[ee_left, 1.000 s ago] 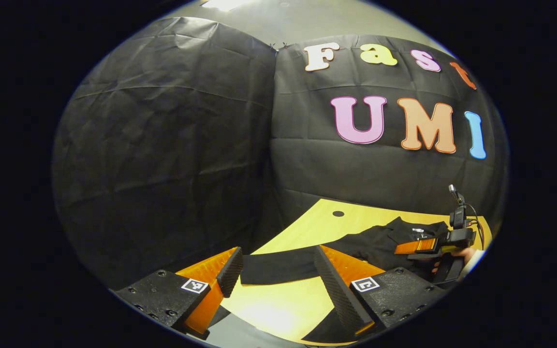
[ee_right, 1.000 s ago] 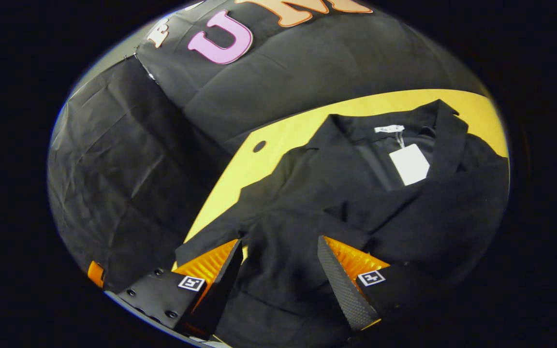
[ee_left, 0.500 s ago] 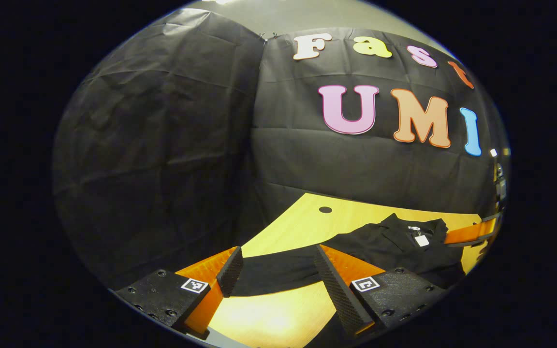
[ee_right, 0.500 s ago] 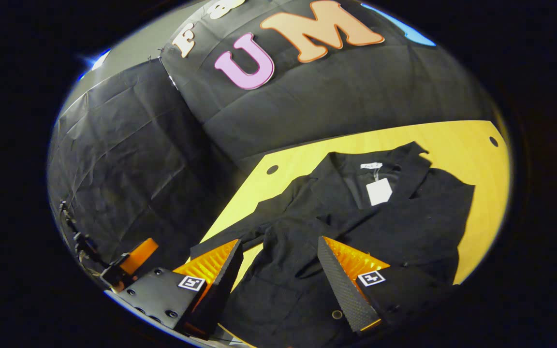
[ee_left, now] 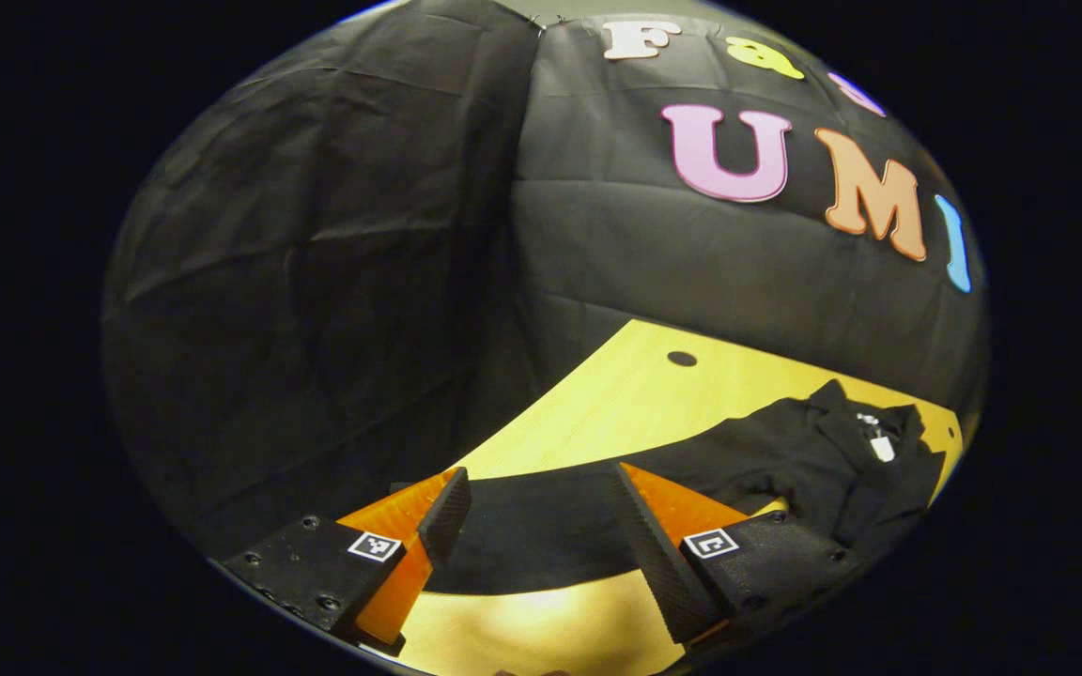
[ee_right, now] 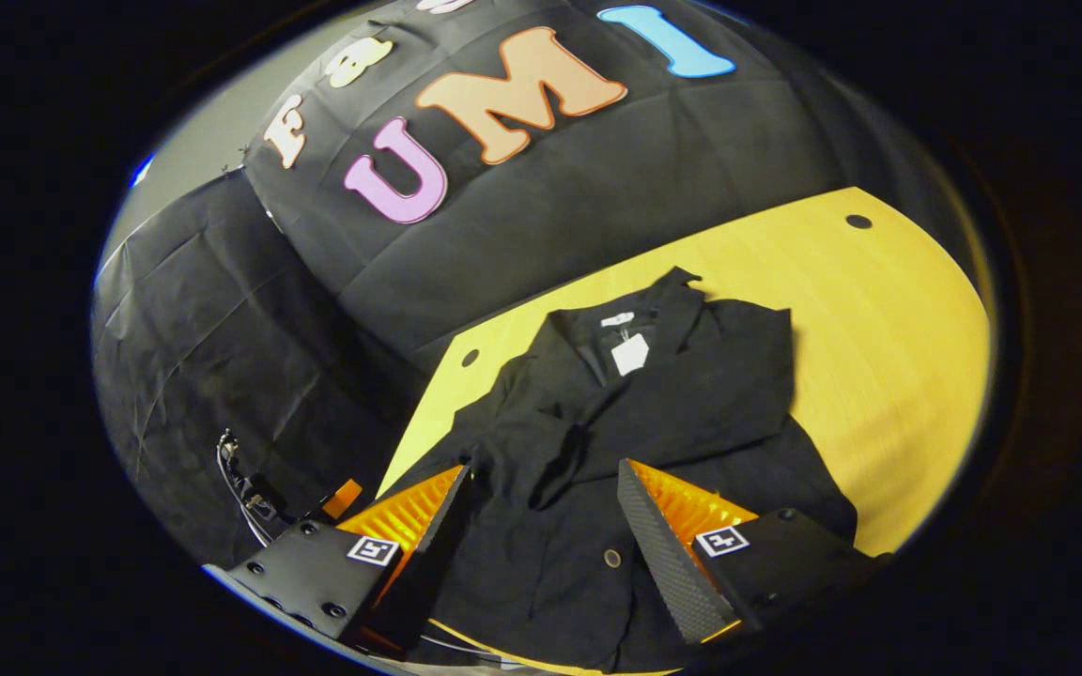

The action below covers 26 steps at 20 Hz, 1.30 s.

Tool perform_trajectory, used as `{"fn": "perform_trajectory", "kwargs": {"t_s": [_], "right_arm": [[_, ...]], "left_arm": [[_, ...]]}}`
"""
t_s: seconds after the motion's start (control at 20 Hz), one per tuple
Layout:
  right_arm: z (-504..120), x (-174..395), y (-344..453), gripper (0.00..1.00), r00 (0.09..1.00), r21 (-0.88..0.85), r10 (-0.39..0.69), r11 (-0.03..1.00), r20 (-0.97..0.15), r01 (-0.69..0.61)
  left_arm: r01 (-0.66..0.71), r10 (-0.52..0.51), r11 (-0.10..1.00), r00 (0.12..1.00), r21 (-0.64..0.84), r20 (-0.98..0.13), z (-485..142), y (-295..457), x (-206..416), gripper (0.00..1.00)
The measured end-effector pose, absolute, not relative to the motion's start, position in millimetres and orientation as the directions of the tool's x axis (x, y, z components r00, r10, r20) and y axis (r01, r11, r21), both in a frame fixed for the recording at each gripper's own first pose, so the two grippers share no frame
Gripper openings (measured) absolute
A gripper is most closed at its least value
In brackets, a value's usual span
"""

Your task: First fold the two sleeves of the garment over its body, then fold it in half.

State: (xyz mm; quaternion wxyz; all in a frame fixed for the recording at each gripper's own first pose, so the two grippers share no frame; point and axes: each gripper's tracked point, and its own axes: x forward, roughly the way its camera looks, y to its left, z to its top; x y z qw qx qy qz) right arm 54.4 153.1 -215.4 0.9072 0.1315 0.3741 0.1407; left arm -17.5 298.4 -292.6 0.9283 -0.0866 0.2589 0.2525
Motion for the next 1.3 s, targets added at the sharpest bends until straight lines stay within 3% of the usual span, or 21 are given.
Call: {"fn": "perform_trajectory", "kwargs": {"t_s": [0.35, 0.4, 0.45, 0.55, 0.65, 0.85, 1.1, 1.25, 1.3], "right_arm": [[-213, 56, 149, 0.98, 0.700, 0.347, 0.335, 0.929, -0.631, -0.131], [-211, 56, 149, 0.94, 0.704, 0.351, 0.337, 0.927, -0.625, -0.132], [-208, 57, 148, 0.99, 0.709, 0.350, 0.334, 0.928, -0.621, -0.130], [-201, 61, 144, 0.98, 0.729, 0.327, 0.314, 0.936, -0.608, -0.131], [-192, 72, 141, 0.98, 0.771, 0.285, 0.287, 0.948, -0.569, -0.143], [-173, 78, 141, 0.98, 0.830, 0.217, 0.252, 0.963, -0.498, -0.162], [-180, 74, 142, 0.98, 0.816, 0.199, 0.253, 0.965, -0.519, -0.173], [-183, 73, 144, 0.98, 0.811, 0.192, 0.258, 0.964, -0.525, -0.182], [-183, 73, 144, 0.98, 0.810, 0.194, 0.260, 0.964, -0.526, -0.183]], "left_arm": [[-0.529, 0.413, 0.849, 0.679, -0.014, -0.607, -343, 313, -24, 0.94], [-0.536, 0.412, 0.844, 0.670, -0.019, -0.618, -349, 315, -26, 0.94], [-0.545, 0.409, 0.838, 0.657, -0.024, -0.634, -359, 316, -31, 0.94], [-0.576, 0.398, 0.817, 0.602, -0.032, -0.692, -384, 312, -47, 0.94], [-0.549, 0.428, 0.836, 0.657, -0.004, -0.621, -377, 323, -31, 0.96], [-0.541, 0.411, 0.841, 0.637, 0.001, -0.652, -378, 318, -39, 0.94], [-0.522, 0.392, 0.853, 0.645, -0.003, -0.656, -377, 315, -38, 0.94], [-0.479, 0.351, 0.878, 0.664, -0.015, -0.660, -378, 309, -31, 0.85], [-0.458, 0.331, 0.889, 0.674, -0.022, -0.660, -379, 304, -28, 0.73]]}}
